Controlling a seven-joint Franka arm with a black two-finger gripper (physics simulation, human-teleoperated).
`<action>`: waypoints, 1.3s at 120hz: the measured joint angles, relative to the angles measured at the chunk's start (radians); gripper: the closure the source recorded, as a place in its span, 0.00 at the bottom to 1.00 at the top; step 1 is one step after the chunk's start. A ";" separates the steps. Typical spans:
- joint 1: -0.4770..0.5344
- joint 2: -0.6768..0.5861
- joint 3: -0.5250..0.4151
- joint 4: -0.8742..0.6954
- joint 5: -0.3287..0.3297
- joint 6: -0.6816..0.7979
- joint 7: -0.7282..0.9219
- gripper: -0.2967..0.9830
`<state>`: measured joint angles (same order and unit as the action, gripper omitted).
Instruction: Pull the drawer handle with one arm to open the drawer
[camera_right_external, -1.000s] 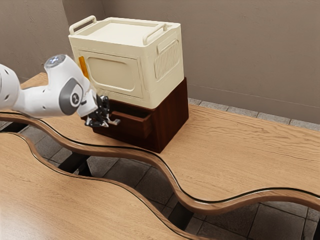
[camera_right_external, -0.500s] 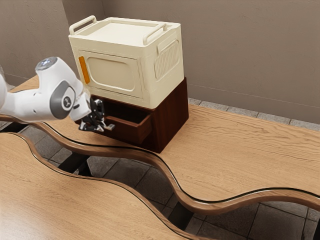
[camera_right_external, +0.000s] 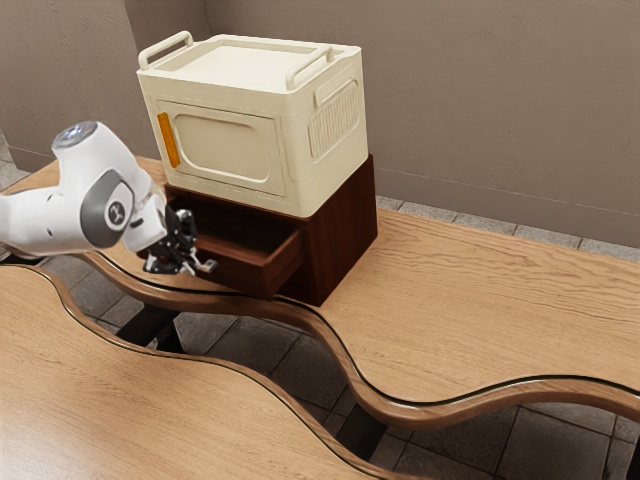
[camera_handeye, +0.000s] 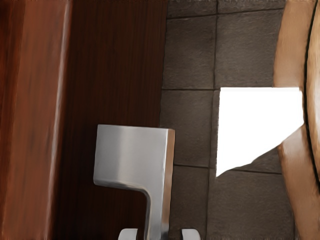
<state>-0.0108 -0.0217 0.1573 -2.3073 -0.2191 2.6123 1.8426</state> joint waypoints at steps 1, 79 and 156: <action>0.000 -0.003 0.000 -0.003 0.000 0.000 0.000 0.76; 0.002 -0.108 0.041 -0.109 0.010 -0.008 0.001 0.75; 0.002 -0.196 0.041 -0.191 0.033 -0.017 -0.002 0.75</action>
<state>-0.0088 -0.2178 0.1988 -2.4982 -0.1856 2.5950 1.8405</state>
